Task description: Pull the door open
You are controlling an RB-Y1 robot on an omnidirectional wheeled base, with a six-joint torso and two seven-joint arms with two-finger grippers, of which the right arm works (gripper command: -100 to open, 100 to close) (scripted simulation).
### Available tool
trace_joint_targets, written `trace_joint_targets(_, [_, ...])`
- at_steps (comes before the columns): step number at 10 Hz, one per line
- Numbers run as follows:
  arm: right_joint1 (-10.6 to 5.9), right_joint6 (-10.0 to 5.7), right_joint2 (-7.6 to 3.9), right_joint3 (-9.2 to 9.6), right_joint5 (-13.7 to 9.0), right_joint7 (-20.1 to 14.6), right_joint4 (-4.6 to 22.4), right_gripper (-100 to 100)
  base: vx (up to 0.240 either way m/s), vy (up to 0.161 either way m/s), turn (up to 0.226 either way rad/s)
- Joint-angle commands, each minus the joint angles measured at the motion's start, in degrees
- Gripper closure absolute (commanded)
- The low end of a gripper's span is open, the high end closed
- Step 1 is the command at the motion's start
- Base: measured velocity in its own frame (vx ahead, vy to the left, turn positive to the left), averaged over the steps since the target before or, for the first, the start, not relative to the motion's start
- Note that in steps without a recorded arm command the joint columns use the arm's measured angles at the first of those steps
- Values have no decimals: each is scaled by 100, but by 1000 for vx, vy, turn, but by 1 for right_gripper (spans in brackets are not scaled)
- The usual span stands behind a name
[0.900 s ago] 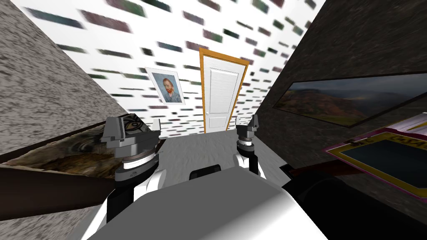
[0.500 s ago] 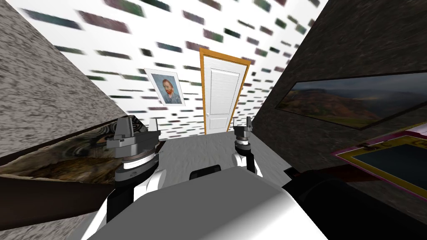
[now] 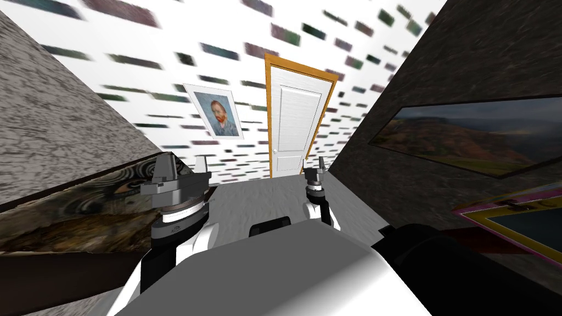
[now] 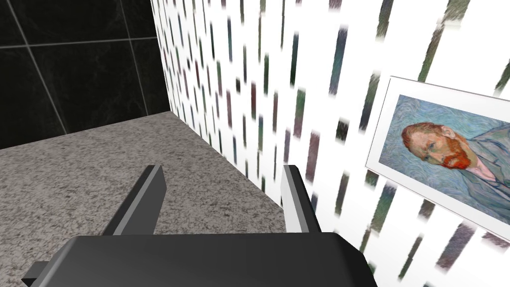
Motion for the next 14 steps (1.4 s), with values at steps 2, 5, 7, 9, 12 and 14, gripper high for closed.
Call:
trace_joint_targets(2, [-81,-23,-61,65,-82,-274,267,-100,81,15,10])
trace_joint_targets(5, [-190,-68,-142,125,-191,-607,619,-100,88,22,12])
trace_joint_targets(7, [-270,-101,-200,169,-270,-849,875,-100,105,26,10])
trace_joint_targets(9, [-350,-134,-257,213,-349,-1091,1132,-100,103,20,15])
trace_joint_targets(12, [-482,-188,-349,286,-480,-1492,1546,-100,103,26,13])
trace_joint_targets(14, [-570,-225,-410,334,-567,-1759,1834,-100,97,24,13])
